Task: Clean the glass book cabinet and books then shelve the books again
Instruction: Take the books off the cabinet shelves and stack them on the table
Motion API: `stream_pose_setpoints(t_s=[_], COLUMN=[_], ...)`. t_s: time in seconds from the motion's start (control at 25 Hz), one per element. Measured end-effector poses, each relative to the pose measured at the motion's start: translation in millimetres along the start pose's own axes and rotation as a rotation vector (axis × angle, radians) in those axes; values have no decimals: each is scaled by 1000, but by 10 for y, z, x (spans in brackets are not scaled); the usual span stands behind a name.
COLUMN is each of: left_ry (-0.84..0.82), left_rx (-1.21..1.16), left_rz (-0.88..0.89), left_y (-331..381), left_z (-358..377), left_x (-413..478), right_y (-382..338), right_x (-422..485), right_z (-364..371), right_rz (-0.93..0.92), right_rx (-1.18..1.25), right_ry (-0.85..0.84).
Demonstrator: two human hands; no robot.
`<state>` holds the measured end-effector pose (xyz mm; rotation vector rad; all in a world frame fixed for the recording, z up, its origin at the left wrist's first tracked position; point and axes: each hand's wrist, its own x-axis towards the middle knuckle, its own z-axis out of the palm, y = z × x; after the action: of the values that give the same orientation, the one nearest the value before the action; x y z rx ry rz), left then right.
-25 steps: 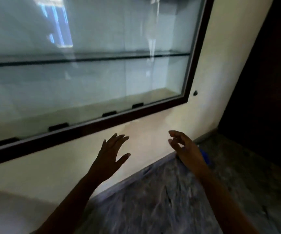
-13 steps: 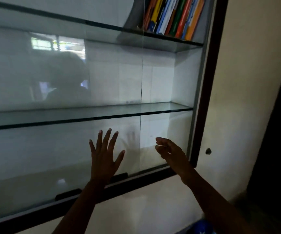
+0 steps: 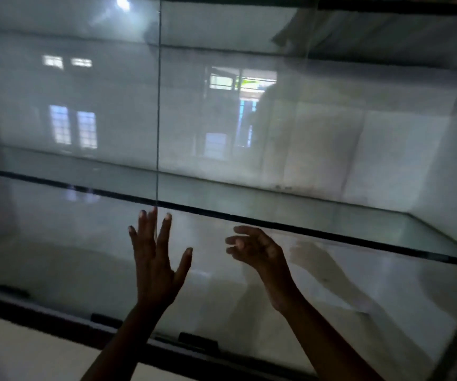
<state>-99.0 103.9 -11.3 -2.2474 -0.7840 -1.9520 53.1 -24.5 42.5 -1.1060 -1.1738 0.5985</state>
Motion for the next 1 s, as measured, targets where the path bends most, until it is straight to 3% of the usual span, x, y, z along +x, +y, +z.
stream_pose_setpoints(t_s=[0.12, 0.48, 0.68, 0.84, 1.0], left_ry=[-3, -74, -126, -133, -101], left_rx=[32, 77, 70, 15, -126], left_rz=[-180, -151, -158, -170, -296], left_y=[-62, -64, -55, -40, 320], left_z=[5, 57, -1, -182, -454], left_x=[27, 9, -10, 7, -5], right_y=[48, 82, 95, 133, 33], right_x=[116, 186, 316, 421, 97], right_z=[-9, 92, 463, 659, 338], right_rz=[-27, -90, -89, -96, -40], right_rx=[51, 22, 17, -51, -262], right_ry=[-107, -94, -231, -150, -91])
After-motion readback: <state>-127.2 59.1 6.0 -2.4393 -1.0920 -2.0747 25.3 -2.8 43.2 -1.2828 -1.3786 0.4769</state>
